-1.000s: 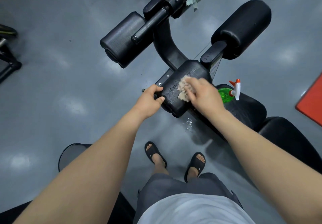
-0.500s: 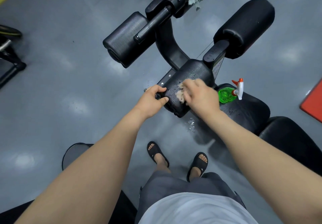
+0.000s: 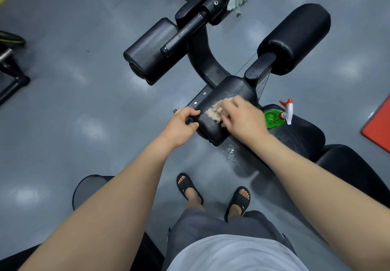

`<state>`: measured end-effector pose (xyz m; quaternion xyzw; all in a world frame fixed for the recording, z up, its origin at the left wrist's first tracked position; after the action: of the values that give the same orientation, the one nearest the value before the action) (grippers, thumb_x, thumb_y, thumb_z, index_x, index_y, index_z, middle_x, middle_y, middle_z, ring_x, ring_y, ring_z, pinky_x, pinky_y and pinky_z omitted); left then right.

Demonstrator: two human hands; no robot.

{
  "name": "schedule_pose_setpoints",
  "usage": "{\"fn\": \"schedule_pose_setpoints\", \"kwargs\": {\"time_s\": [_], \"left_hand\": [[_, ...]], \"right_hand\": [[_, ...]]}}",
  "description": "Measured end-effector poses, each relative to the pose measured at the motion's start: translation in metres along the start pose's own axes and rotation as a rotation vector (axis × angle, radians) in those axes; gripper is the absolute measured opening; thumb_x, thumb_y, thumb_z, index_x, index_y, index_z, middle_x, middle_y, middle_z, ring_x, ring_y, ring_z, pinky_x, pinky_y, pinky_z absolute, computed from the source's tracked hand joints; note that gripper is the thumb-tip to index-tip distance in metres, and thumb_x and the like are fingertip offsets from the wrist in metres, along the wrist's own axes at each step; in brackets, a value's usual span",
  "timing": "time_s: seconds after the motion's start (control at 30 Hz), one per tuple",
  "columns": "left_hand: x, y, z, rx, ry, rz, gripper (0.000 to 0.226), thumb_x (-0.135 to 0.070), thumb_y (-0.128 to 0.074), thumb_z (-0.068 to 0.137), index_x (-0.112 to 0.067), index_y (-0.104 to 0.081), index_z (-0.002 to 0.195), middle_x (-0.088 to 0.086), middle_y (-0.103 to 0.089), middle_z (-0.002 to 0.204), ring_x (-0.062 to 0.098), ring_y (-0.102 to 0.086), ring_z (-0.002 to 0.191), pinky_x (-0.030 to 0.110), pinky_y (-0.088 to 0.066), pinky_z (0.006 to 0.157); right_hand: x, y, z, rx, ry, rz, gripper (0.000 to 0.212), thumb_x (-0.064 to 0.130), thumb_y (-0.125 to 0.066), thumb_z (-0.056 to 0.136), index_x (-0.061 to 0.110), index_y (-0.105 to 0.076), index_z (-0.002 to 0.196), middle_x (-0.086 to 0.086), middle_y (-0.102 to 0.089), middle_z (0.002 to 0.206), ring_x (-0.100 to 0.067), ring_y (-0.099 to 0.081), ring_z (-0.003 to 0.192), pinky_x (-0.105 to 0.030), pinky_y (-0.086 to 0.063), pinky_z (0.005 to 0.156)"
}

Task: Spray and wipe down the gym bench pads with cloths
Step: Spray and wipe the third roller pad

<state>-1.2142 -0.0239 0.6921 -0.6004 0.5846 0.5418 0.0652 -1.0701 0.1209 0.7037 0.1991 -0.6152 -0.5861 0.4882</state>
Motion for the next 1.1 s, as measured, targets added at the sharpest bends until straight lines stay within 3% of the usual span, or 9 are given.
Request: {"fn": "schedule_pose_setpoints", "kwargs": {"time_s": [0.17, 0.33, 0.47, 0.6, 0.7, 0.8, 0.9, 1.0, 1.1], "left_hand": [[-0.002, 0.0, -0.001, 0.0, 0.007, -0.017, 0.031, -0.006, -0.066, 0.093, -0.03, -0.061, 0.112, 0.004, -0.053, 0.123, 0.016, -0.055, 0.115, 0.017, -0.036, 0.094], [-0.004, 0.001, 0.002, -0.009, 0.011, -0.024, 0.032, -0.001, -0.066, 0.091, -0.023, -0.064, 0.113, -0.009, -0.05, 0.108, 0.013, -0.054, 0.107, 0.002, -0.038, 0.084], [-0.008, 0.003, 0.003, -0.011, 0.005, -0.021, 0.029, -0.001, -0.062, 0.092, -0.025, -0.065, 0.107, -0.007, -0.051, 0.108, 0.019, -0.058, 0.11, 0.03, -0.046, 0.102], [-0.009, 0.003, 0.005, -0.03, 0.045, -0.076, 0.017, -0.017, -0.064, 0.095, -0.033, -0.064, 0.092, -0.007, -0.053, 0.107, 0.022, -0.063, 0.104, 0.036, -0.05, 0.101], [-0.012, 0.003, 0.006, -0.05, 0.031, -0.032, 0.015, -0.021, -0.068, 0.095, -0.033, -0.062, 0.089, -0.008, -0.052, 0.106, 0.017, -0.061, 0.103, 0.031, -0.049, 0.098], [-0.014, 0.004, 0.012, -0.022, 0.006, 0.02, 0.022, -0.017, -0.071, 0.093, -0.034, -0.06, 0.087, -0.003, -0.053, 0.109, 0.018, -0.061, 0.101, 0.034, -0.051, 0.098], [-0.015, 0.006, 0.018, 0.014, 0.033, 0.085, 0.021, -0.016, -0.074, 0.092, -0.029, -0.058, 0.097, 0.003, -0.055, 0.115, 0.02, -0.058, 0.102, 0.03, -0.049, 0.095], [-0.02, 0.004, 0.021, 0.062, 0.062, 0.164, 0.039, -0.017, -0.073, 0.093, -0.022, -0.055, 0.128, 0.003, -0.048, 0.118, 0.017, -0.055, 0.106, 0.025, -0.043, 0.096], [-0.022, 0.002, 0.024, 0.099, 0.09, 0.239, 0.054, -0.02, -0.072, 0.094, -0.014, -0.051, 0.143, 0.002, -0.043, 0.118, 0.021, -0.055, 0.117, 0.033, -0.042, 0.109]], "right_hand": [[-0.016, 0.01, 0.015, -0.106, -0.204, 0.0, 0.018, 0.025, -0.058, 0.09, 0.011, -0.059, 0.101, -0.015, -0.055, 0.096, -0.04, -0.058, 0.078, -0.039, -0.044, 0.054], [0.046, -0.011, -0.022, 0.07, 0.081, 0.088, 0.027, 0.037, -0.055, 0.088, 0.022, -0.063, 0.109, -0.007, -0.058, 0.093, -0.034, -0.064, 0.072, -0.035, -0.044, 0.048], [0.049, -0.013, -0.023, 0.116, 0.191, 0.057, 0.031, 0.044, -0.047, 0.087, 0.021, -0.063, 0.102, -0.003, -0.056, 0.088, -0.031, -0.063, 0.062, -0.029, -0.039, 0.041], [0.0, -0.001, 0.008, 0.03, -0.03, -0.015, 0.026, 0.038, -0.055, 0.091, 0.024, -0.061, 0.112, -0.006, -0.058, 0.098, -0.036, -0.066, 0.071, -0.037, -0.047, 0.051], [-0.038, 0.012, 0.025, 0.005, -0.292, 0.028, 0.027, 0.031, -0.052, 0.097, 0.022, -0.056, 0.122, -0.012, -0.056, 0.108, -0.043, -0.063, 0.081, -0.039, -0.043, 0.06], [-0.037, 0.015, 0.027, -0.037, -0.336, 0.021, 0.026, 0.03, -0.049, 0.097, 0.018, -0.056, 0.119, -0.016, -0.054, 0.107, -0.044, -0.062, 0.077, -0.04, -0.043, 0.059], [-0.001, 0.006, 0.01, -0.008, -0.151, 0.055, 0.032, 0.041, -0.043, 0.09, 0.019, -0.06, 0.108, -0.012, -0.057, 0.1, -0.041, -0.063, 0.07, -0.039, -0.048, 0.053], [0.02, -0.004, -0.009, 0.089, 0.056, 0.042, 0.03, 0.043, -0.047, 0.09, 0.022, -0.063, 0.104, -0.005, -0.056, 0.092, -0.035, -0.063, 0.064, -0.036, -0.049, 0.046], [0.001, -0.002, 0.0, 0.083, 0.064, -0.03, 0.028, 0.041, -0.049, 0.09, 0.024, -0.065, 0.106, -0.003, -0.058, 0.09, -0.031, -0.065, 0.062, -0.032, -0.047, 0.042]]}}
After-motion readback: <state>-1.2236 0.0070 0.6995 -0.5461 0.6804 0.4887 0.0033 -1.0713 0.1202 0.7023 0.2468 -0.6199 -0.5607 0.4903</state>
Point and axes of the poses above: each hand's wrist, its own z-axis towards the middle knuckle, its own y-axis out of the back of the hand, x = y × z, the point moved 6 cm from there along z, towards the middle knuckle
